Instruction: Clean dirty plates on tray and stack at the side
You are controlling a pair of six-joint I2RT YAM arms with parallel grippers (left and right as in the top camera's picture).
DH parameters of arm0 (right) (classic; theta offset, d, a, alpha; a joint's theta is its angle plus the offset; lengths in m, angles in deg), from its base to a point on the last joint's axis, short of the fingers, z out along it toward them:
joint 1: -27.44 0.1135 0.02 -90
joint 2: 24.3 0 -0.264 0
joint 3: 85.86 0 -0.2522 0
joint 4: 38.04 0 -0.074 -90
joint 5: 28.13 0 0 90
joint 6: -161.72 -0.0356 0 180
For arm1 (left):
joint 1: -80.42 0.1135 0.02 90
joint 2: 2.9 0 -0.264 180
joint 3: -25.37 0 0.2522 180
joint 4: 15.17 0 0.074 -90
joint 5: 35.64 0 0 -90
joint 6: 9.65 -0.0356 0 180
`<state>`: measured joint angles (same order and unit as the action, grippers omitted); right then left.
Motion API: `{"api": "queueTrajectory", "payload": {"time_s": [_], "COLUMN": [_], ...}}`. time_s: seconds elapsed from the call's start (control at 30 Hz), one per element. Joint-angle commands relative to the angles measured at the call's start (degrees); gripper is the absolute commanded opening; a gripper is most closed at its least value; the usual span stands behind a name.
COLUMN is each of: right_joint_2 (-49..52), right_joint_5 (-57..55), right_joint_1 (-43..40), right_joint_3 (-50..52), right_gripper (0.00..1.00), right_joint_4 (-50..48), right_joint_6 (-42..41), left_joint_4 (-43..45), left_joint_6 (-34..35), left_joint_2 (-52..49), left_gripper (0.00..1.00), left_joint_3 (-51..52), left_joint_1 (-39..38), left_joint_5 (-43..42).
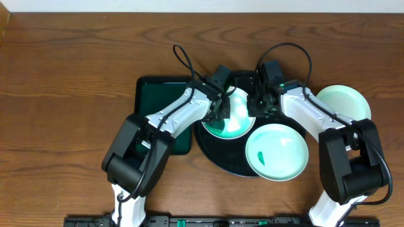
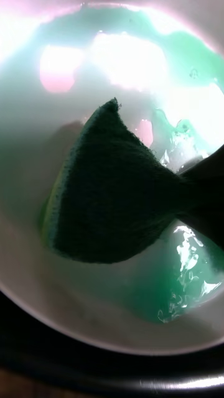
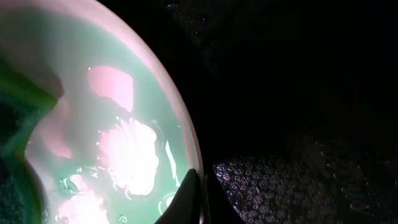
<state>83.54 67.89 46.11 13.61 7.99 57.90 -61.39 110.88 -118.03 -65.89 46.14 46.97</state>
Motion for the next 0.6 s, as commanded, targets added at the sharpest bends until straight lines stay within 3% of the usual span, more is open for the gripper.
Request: {"api": "queueTrajectory", "payload": {"time_s": [0.0,0.1,0.23,0.43,0.57], "right_joint_2": [-0.90,-0.90,-0.90,-0.90,-0.90], "right_joint_5": [0.74,0.74,0.74,0.74,0.74], "right_joint_1": [0.17,0.17,0.17,0.17,0.17], "right_joint_3": [0.35,0.35,0.35,0.35,0.35], "right_gripper": [0.01,0.01,0.01,0.01,0.01], "right_joint_4": [0.02,0.02,0.02,0.02,0.04], "right_joint_6": [0.79,0.79,0.79,0.79,0.79], "left_joint_4": [0.76,1.53,2.01,3.96,4.72], "left_joint_6": [0.39,-0.26,-0.24,-0.92,-0.85], "left_joint_2": [-5.68,-6.40,-5.05,0.63,5.33], "left_gripper": [0.07,0.07,0.07,0.07,0.07], "left_joint_3": [0.52,0.52,-0.26,-1.62,-1.62], "left_joint_1": [0.17,0.17,0.24,0.35,0.72], "left_joint_5": [-9.53,-17.55,-22.03,-21.46,-14.64]}}
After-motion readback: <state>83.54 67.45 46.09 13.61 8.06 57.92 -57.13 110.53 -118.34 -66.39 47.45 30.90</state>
